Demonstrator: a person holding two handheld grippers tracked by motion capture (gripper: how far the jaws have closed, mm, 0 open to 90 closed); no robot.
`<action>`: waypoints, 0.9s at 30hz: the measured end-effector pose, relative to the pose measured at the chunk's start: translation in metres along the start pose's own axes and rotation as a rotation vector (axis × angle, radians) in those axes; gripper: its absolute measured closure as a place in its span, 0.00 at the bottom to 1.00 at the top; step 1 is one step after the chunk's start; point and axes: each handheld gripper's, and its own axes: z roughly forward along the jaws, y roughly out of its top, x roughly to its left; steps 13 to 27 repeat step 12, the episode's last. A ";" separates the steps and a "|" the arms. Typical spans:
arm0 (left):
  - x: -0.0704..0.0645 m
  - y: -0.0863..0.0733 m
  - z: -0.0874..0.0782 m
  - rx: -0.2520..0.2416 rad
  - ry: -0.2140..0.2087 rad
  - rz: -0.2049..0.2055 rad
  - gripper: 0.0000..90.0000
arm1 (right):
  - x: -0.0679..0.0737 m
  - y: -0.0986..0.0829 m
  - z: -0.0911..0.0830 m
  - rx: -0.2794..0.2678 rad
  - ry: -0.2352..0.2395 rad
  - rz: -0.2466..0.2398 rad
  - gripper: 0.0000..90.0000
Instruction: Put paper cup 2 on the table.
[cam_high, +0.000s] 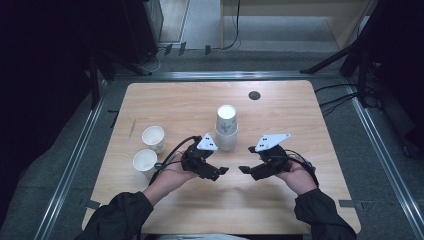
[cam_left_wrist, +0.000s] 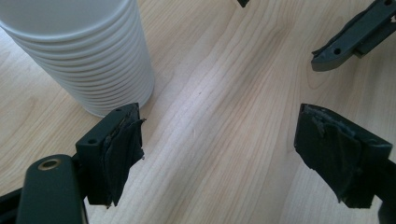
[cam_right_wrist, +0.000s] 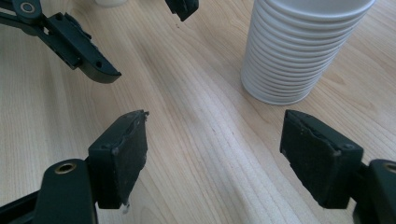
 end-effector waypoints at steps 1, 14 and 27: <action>0.000 0.000 0.000 0.000 0.005 0.004 0.17 | 0.000 0.000 0.000 0.001 0.000 0.000 0.26; 0.001 -0.005 0.006 0.029 0.027 0.014 0.17 | 0.000 0.000 0.003 0.015 0.008 0.001 0.26; 0.001 -0.005 0.006 0.029 0.027 0.014 0.17 | 0.000 0.000 0.003 0.015 0.008 0.001 0.26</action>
